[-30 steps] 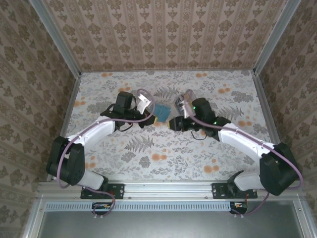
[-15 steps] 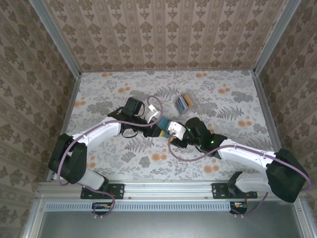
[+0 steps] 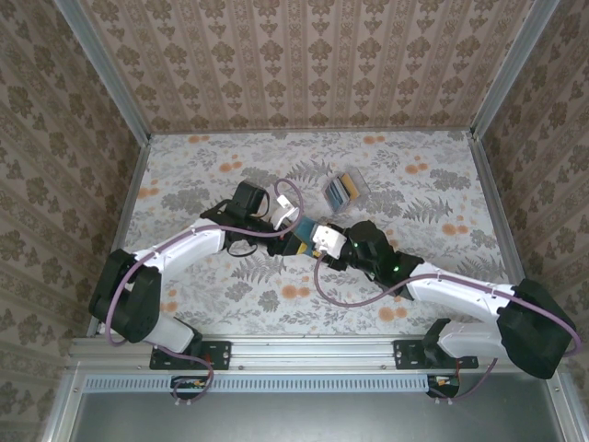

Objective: Put the credit cards into the card holder

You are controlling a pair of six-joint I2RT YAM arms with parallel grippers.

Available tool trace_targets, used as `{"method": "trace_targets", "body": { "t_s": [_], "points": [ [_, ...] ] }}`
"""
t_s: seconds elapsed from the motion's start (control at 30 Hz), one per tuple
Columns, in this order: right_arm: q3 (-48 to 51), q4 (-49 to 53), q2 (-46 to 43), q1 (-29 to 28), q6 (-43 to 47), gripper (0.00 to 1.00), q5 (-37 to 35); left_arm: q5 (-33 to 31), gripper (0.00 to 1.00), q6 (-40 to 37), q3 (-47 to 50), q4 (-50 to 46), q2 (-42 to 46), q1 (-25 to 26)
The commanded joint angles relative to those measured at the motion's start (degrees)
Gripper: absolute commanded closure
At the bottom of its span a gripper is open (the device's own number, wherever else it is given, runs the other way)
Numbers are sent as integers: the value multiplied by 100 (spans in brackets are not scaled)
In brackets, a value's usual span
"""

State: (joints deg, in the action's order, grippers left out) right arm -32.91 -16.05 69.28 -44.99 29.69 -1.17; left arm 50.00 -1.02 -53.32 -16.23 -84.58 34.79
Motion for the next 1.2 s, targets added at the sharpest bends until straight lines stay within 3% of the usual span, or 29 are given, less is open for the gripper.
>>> {"method": "trace_targets", "body": {
  "t_s": [0.0, 0.23, 0.37, 0.5, 0.77, 0.83, 1.0, 1.17],
  "points": [
    [138, -1055, 106, -139, 117, 52, -492, 478, 100, 12, -14, -57, 5, 99],
    [369, -1778, 273, -274, 129, 55, -1279, 576, 100, 1053, -119, 279, -333, 28],
    [277, -1679, 376, -273, 14, 58, -1666, 646, 100, 1504, -78, 657, -418, -10],
    [314, -1816, 490, -271, -134, 58, -1608, 962, 100, 2147, -25, 1137, -550, -204],
    [156, -1848, 702, -272, 72, 59, -1357, 1133, 100, 1657, -300, 497, -661, -192],
    [127, -1886, 774, -266, 130, 65, -1301, 1183, 100, 1627, -291, 507, -675, -183],
    [56, -1764, 802, -241, 117, 93, -1197, 1133, 99, 1568, -265, 441, -668, -191],
    [118, -1448, 589, -76, -194, 100, -794, 1119, 97, 1430, -300, 142, -726, -304]
  ]
}}
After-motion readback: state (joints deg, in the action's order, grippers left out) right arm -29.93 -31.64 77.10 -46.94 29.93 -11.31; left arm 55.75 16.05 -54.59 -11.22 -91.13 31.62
